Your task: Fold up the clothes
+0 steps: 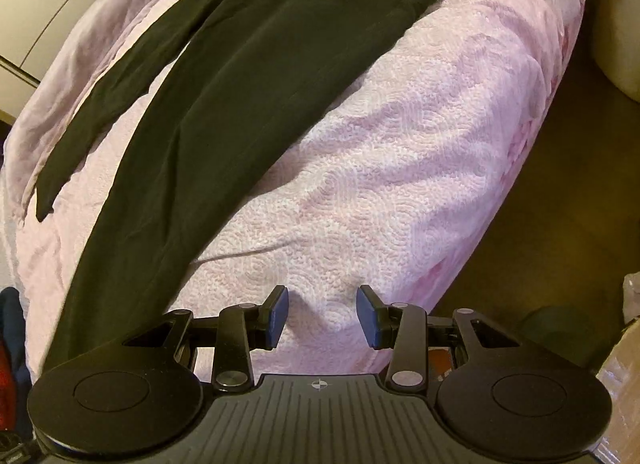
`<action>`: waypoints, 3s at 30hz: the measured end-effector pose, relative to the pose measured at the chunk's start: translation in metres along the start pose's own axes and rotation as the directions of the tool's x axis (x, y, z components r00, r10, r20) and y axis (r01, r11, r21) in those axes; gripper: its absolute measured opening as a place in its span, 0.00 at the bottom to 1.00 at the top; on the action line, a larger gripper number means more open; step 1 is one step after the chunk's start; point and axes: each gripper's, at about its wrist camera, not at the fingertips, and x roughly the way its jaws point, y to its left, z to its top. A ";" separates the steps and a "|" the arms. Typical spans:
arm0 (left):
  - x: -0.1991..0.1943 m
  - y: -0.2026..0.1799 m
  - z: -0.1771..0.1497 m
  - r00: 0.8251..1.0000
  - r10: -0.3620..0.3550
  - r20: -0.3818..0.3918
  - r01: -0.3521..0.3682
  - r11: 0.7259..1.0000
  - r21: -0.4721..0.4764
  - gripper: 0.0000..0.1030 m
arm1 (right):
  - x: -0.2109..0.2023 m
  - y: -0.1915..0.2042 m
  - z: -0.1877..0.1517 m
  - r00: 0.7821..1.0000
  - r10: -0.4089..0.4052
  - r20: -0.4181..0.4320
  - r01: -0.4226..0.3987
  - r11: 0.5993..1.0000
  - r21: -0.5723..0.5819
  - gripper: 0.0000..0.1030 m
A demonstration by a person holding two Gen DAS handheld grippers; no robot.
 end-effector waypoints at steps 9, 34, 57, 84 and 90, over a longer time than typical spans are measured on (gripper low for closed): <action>-0.026 -0.018 0.016 1.000 -0.014 0.024 0.011 0.990 0.140 0.00 | -0.029 0.070 -0.026 0.985 0.146 0.091 -0.049 0.746 -0.665 0.40; -0.041 -0.037 0.025 0.999 0.038 0.013 -0.040 0.967 0.251 0.00 | 0.014 0.128 -0.026 0.996 0.045 -0.079 -0.066 -0.235 -0.970 0.40; -0.038 -0.048 0.032 0.995 0.099 0.023 -0.102 0.958 0.267 0.00 | 0.022 0.134 0.011 0.993 0.041 -0.110 -0.096 -0.253 -0.963 0.09; -0.028 -0.004 -0.008 0.991 0.108 0.082 -0.108 0.994 -0.004 0.05 | 0.034 0.104 -0.080 0.982 0.020 0.189 0.189 -0.196 -0.962 0.09; -0.010 -0.019 -0.007 0.986 0.166 0.024 -0.168 0.974 0.152 0.00 | 0.039 0.102 -0.076 0.984 0.016 0.179 0.179 -0.203 -0.963 0.09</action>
